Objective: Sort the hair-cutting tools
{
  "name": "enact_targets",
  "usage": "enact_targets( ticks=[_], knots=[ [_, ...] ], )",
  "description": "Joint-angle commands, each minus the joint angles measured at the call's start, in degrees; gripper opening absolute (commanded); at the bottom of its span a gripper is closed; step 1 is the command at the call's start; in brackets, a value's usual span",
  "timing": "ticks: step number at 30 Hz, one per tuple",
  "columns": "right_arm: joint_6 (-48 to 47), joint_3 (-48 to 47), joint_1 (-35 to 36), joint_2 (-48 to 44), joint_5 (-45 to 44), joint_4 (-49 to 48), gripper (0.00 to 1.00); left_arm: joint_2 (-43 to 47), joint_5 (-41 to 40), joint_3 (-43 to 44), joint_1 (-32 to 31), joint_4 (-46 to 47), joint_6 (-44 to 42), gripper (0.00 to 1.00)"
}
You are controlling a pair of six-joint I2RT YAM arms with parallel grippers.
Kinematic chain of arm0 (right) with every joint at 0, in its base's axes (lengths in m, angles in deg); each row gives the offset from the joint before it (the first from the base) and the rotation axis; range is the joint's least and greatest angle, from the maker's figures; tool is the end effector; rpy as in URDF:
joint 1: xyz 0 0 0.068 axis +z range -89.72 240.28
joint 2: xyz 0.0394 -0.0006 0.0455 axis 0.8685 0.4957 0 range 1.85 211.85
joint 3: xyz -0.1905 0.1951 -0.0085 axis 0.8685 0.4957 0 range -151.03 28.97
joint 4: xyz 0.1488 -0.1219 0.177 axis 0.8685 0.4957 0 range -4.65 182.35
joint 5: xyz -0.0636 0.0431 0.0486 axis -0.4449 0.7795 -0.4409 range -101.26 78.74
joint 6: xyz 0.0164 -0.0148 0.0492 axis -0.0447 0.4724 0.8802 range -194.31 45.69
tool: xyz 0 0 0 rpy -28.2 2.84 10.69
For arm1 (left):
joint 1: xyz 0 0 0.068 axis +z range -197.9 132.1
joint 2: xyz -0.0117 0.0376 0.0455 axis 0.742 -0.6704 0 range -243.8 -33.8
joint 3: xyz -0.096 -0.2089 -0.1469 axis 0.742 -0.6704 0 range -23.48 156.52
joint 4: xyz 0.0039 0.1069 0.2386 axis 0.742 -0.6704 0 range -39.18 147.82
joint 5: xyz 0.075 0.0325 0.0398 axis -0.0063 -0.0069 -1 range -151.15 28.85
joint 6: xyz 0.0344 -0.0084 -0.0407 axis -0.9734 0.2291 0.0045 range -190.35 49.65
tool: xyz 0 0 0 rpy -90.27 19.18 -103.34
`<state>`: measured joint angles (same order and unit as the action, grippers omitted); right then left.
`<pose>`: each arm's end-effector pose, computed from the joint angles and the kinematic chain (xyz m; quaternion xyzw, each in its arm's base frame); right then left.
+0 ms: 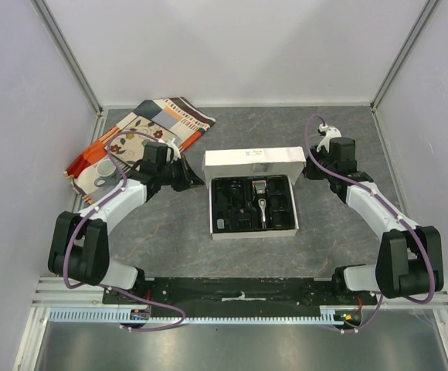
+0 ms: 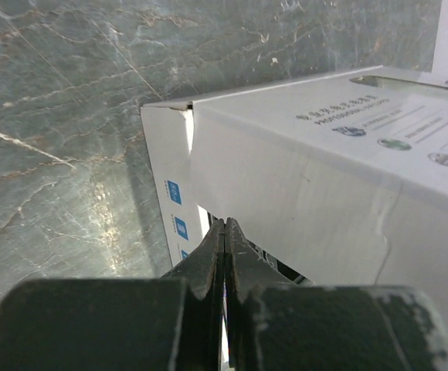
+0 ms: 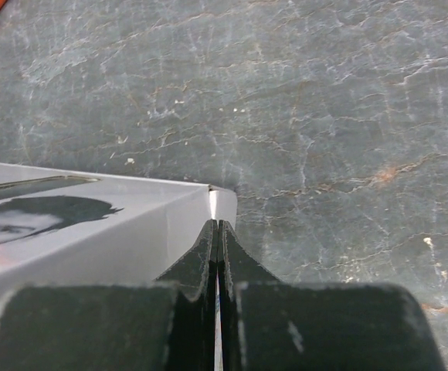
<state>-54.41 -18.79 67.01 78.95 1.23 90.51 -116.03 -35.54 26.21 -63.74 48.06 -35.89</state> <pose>0.2907 0.0421 0.2414 0.0506 0.8797 0.2003 0.4282 0.2860 -0.0971 0.2224 -0.0558 0.8946 -0.3511 0.2708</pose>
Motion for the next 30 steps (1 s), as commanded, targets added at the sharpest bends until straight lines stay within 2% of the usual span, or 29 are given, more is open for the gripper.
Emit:
enact_targets(
  ticks=[1,9,30],
  knots=[
    [-0.13,1.27,1.10,-2.04,2.27,-1.21,0.00,2.70,4.19,-1.70,-0.78,5.36,1.57,0.02],
    [0.31,2.59,1.89,-2.83,3.77,-1.65,0.00,2.17,5.24,-3.46,-2.18,8.88,2.46,0.02],
    [1.11,3.65,4.26,-2.22,3.77,-3.24,0.00,0.06,4.45,-2.41,-3.59,9.58,2.37,0.02]
  ],
)
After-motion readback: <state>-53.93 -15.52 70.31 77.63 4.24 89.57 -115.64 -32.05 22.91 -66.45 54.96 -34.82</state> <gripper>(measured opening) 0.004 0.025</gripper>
